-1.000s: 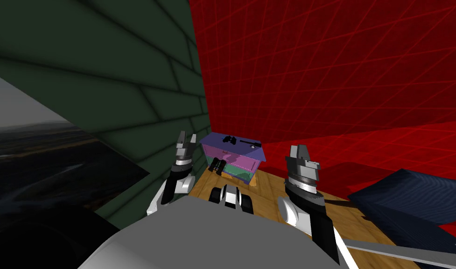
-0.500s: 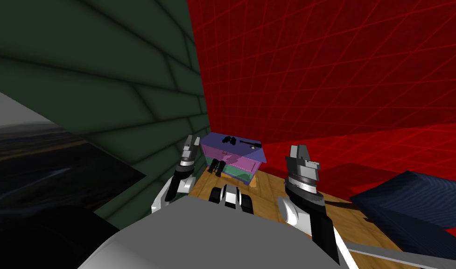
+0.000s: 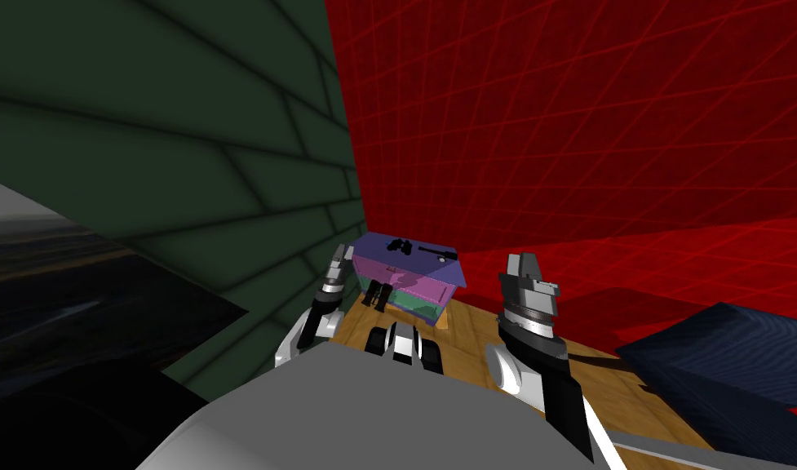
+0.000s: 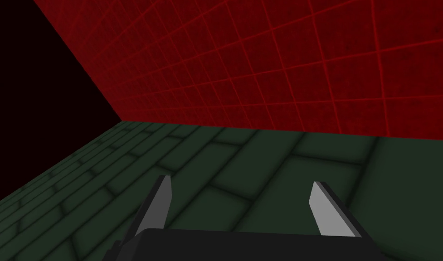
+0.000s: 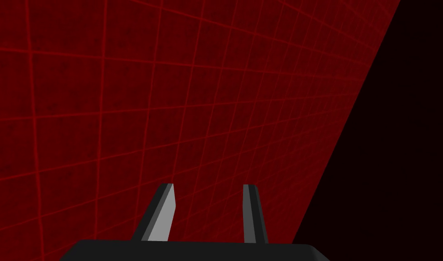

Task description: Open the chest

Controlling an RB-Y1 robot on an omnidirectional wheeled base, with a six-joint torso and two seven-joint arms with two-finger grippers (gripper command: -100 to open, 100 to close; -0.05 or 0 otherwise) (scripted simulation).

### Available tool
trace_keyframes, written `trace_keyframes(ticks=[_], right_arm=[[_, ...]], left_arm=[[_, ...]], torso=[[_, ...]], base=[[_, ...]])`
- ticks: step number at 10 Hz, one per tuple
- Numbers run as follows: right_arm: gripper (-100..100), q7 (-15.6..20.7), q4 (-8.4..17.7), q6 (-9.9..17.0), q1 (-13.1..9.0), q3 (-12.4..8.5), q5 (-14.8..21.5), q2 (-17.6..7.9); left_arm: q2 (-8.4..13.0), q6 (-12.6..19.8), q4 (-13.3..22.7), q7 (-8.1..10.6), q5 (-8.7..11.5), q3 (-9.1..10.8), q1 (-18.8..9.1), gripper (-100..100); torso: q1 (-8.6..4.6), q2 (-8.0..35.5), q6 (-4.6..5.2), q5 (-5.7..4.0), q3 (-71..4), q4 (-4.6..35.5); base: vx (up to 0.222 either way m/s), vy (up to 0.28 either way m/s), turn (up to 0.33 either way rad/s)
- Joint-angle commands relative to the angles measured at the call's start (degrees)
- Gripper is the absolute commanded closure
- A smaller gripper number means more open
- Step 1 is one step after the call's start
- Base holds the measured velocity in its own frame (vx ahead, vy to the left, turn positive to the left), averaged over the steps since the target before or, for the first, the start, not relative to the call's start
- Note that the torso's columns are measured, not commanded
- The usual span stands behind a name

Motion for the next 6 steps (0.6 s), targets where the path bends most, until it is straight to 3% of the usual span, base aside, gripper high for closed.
trace_keyframes(ticks=[1, 6], right_arm=[[0, 0.0, 0.0, 0.0, 0.0, 0.0, 0.0, 0.0], [0, 0.0, 0.0, 0.0, 0.0, 0.0, 0.0, 0.0]], left_arm=[[0.5, -1.2, 4.2, -0.34, -0.4, 0.04, -1.3, -100], [0.8, -4.6, 11.8, -1.09, -1.4, -0.28, -2.9, -100]], torso=[[-0.01, -0.1, 0.0, -0.01, 0.0, 0.0], [0.03, 0.0, 0.0, 0.01, 0.0, 0.0]], base=[[0.045, -0.016, -0.002], [0.035, -0.005, -0.001]])
